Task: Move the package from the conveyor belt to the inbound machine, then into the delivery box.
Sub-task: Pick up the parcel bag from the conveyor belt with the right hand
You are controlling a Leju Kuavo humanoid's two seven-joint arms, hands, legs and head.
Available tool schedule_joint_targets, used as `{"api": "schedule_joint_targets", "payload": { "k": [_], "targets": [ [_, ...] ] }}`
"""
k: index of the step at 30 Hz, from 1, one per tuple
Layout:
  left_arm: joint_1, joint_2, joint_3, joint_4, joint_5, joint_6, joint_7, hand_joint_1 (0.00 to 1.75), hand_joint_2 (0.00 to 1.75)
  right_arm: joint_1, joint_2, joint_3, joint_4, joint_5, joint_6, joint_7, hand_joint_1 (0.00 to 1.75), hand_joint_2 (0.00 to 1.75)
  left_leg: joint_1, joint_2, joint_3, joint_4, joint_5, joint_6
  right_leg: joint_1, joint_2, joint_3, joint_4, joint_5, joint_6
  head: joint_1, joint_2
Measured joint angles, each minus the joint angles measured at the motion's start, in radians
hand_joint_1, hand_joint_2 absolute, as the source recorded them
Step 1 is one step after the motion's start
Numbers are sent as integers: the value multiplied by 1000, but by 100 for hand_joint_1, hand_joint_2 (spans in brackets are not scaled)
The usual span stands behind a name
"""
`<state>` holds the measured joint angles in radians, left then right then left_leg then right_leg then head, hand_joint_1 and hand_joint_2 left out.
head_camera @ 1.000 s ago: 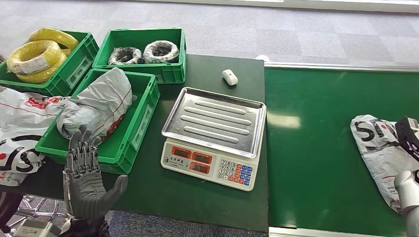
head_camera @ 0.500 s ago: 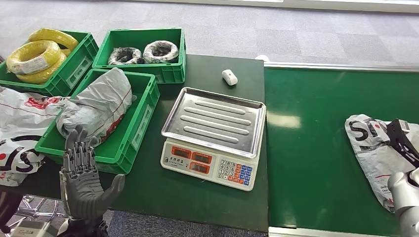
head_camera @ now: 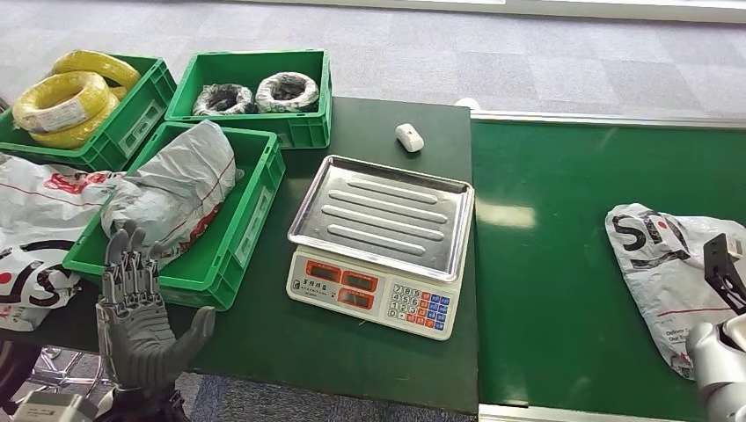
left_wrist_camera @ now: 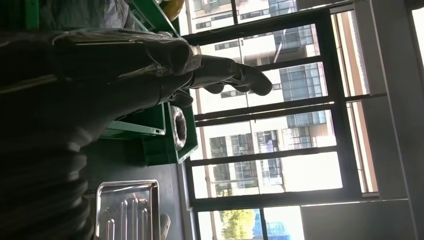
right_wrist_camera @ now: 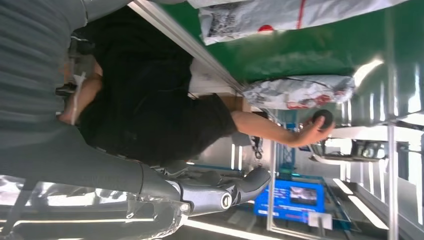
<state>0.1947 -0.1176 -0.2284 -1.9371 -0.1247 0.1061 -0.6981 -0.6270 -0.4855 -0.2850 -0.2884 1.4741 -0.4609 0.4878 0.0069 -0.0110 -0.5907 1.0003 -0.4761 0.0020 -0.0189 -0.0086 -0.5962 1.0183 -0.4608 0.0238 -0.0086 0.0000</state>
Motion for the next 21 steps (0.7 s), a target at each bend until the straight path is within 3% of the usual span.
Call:
{"api": "schedule_joint_targets", "payload": {
  "k": [5, 10, 15, 21],
  "targets": [
    [-5, -1, 9, 0, -4, -2, 0, 0, 175, 5, -6, -71, 0, -50, 197, -7, 0, 175, 0, 0, 0, 0, 0, 0, 0, 0, 0, 0, 0, 0, 0, 0],
    [-6, 0, 14, 0, -5, 3, 0, 0, 175, -4, -10, -125, 0, -75, 311, -36, 0, 175, 0, 0, 0, 0, 0, 0, 0, 0, 0, 0, 0, 0, 0, 0],
    [-16, 8, 16, 1, 3, 19, 0, 0, 175, -22, -14, -181, 0, -104, 488, -127, 0, 175, 0, 0, 0, 0, 0, 0, 0, 1, 0, 0, 0, 0, 0, 0],
    [-28, 13, 24, 2, 3, 21, 0, 0, 175, -69, -24, -208, 0, -93, 632, -231, 0, 175, 0, 0, 1, 0, 0, 0, 0, 1, 0, 0, 0, 0, 0, 0]
  ]
}}
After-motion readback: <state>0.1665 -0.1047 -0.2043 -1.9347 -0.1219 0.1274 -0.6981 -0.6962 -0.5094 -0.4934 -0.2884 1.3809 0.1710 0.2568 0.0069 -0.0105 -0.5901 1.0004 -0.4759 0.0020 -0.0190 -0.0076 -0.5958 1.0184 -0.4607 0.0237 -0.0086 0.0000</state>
